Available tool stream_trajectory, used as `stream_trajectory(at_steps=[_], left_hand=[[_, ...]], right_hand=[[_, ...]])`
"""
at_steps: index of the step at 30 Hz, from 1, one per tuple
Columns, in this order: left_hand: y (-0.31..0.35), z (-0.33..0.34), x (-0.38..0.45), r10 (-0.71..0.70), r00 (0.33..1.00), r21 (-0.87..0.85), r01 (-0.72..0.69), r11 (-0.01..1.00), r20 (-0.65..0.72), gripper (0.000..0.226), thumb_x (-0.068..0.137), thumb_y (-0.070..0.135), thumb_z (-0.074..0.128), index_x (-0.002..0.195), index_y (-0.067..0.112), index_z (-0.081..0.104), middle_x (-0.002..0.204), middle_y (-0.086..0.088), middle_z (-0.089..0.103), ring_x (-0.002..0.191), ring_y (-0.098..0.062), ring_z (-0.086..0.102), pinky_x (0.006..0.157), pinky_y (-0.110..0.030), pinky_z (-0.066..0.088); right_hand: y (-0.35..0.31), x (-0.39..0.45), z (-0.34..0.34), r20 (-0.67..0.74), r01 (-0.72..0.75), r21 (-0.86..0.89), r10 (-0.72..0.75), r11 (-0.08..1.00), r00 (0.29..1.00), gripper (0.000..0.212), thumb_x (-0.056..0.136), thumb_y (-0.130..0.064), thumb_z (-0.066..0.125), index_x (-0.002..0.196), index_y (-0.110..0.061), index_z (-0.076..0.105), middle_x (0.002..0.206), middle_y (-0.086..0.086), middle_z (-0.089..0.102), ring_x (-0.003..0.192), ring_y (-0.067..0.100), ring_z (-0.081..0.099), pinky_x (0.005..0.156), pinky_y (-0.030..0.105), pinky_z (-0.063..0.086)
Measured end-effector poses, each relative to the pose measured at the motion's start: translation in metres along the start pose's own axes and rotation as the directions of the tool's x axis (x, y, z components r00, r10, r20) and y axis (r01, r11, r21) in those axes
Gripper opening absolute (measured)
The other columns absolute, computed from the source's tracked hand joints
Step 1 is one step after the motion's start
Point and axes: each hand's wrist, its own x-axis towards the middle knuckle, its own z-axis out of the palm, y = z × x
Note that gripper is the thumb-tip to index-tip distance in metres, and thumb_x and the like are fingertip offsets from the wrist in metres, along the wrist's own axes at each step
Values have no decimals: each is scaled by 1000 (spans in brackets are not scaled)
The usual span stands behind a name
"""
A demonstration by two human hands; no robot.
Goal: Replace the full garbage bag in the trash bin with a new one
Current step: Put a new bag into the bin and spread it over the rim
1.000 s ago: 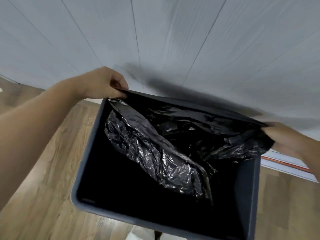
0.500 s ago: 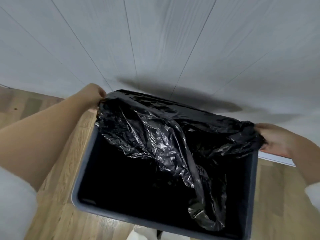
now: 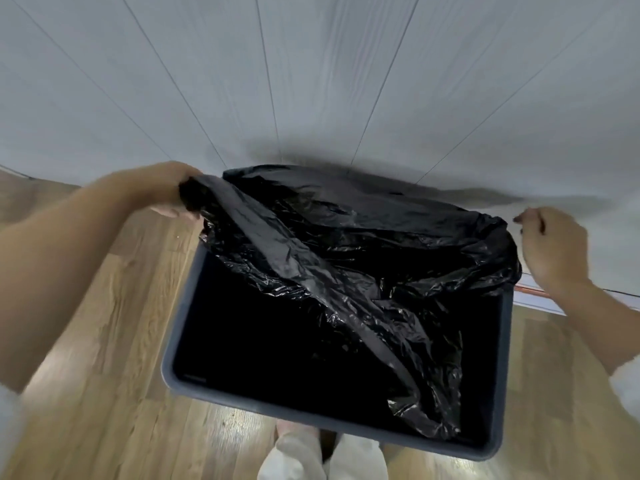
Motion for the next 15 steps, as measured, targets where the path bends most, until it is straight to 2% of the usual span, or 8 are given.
stream_trajectory(at_steps=[3,5,6,8,9,11,13,15], left_hand=[[12,-25,-19,79,980,-12,-82,997,-183,42,85,-2,53,126,6,52,122,-22,60,105,-34,57,93,-39,42],[45,-17,-45,288,826,62,-296,953,-484,43,79,-6,42,115,10,60,120,-16,62,108,-32,57,96,-40,42],[64,-5,-62,402,754,73,-430,900,-519,42,76,-2,40,109,12,63,116,-13,64,106,-30,59,94,-38,43],[94,30,-91,616,724,126,-611,782,-310,33,83,13,42,109,18,62,114,-6,67,106,-25,61,92,-34,44],[102,50,-98,646,751,230,-611,758,-135,30,89,26,42,114,22,59,118,-4,66,109,-25,60,92,-34,45],[103,79,-105,513,849,550,-491,675,127,41,92,47,36,123,24,50,125,-5,61,113,-29,58,89,-38,47],[88,95,-109,379,913,723,-365,587,153,50,91,54,33,126,22,48,127,-6,60,114,-29,58,84,-37,47],[66,103,-115,323,944,769,-257,585,70,57,88,62,33,127,23,47,124,-4,61,111,-26,60,72,-34,43]], right_hand=[[-26,-27,-5,-141,309,-83,-318,947,937,27,89,-9,41,92,1,66,93,26,60,88,40,58,77,39,42],[-45,-52,1,87,597,-185,-592,780,801,23,83,-10,48,94,-2,67,90,23,63,85,40,61,73,41,47],[-51,-63,7,248,701,-224,-656,677,712,26,83,-12,51,104,-6,65,99,21,64,91,38,62,74,42,50],[-51,-83,24,561,807,-295,-591,511,579,46,90,-23,47,135,-16,43,133,13,51,110,31,58,87,40,46],[-49,-90,29,663,814,-349,-491,464,564,53,94,-29,41,144,-21,26,144,9,41,116,27,55,93,38,41],[-45,-97,31,760,790,-464,-277,401,588,57,96,-42,31,147,-22,13,141,8,47,117,27,55,91,35,38],[-38,-102,29,755,772,-531,-219,349,619,65,92,-56,29,146,-21,17,123,9,61,110,28,59,78,33,36],[-29,-107,21,707,746,-577,-254,333,660,72,87,-63,36,145,-23,20,116,7,64,105,27,61,71,33,32]])
